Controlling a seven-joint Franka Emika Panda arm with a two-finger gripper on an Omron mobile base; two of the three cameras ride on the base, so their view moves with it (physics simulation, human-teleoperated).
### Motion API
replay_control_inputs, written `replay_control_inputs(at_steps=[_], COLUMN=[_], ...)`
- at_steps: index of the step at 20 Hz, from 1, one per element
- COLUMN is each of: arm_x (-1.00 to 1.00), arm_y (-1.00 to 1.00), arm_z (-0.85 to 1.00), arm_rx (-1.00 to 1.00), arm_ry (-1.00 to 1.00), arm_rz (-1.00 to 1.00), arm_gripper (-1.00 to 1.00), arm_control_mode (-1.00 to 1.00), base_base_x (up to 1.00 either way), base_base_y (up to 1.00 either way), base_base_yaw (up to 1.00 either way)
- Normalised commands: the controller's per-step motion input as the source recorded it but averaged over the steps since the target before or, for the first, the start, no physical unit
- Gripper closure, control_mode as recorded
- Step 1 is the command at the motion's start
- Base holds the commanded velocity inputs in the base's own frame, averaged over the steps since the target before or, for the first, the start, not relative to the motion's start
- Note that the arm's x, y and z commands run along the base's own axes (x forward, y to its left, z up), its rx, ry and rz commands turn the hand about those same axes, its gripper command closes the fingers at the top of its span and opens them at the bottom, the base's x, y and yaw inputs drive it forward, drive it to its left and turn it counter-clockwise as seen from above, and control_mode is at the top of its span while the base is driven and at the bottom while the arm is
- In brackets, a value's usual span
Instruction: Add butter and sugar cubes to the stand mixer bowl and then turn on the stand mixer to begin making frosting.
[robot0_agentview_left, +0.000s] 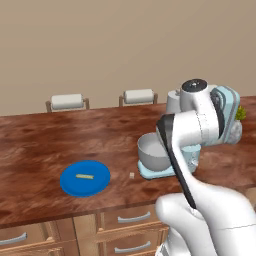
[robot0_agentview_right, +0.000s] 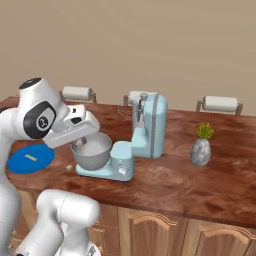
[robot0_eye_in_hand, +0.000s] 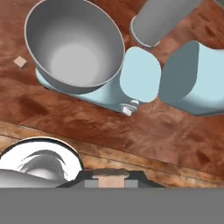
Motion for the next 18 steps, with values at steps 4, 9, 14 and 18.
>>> replay_control_inputs(at_steps=[4, 9, 14, 18], arm_x=[0.19, 0.29, 0.44, 0.46], arm_y=[0.33, 0.16, 0.00, 0.00], arm_z=[0.00, -0.10, -0.35, -0.53], arm_rx=[0.00, 0.02, 0.11, 0.12], arm_ry=[0.15, 0.08, 0.01, 0.00], arm_rz=[-0.17, -0.12, -0.04, 0.00], arm_gripper=[1.00, 1.00, 1.00, 1.00], arm_control_mode=[-1.00, -1.00, -1.00, -1.00], base_base_x=[0.00, 0.00, 0.00, 0.00], base_base_y=[0.00, 0.00, 0.00, 0.00], base_base_yaw=[0.00, 0.00, 0.00, 0.00])
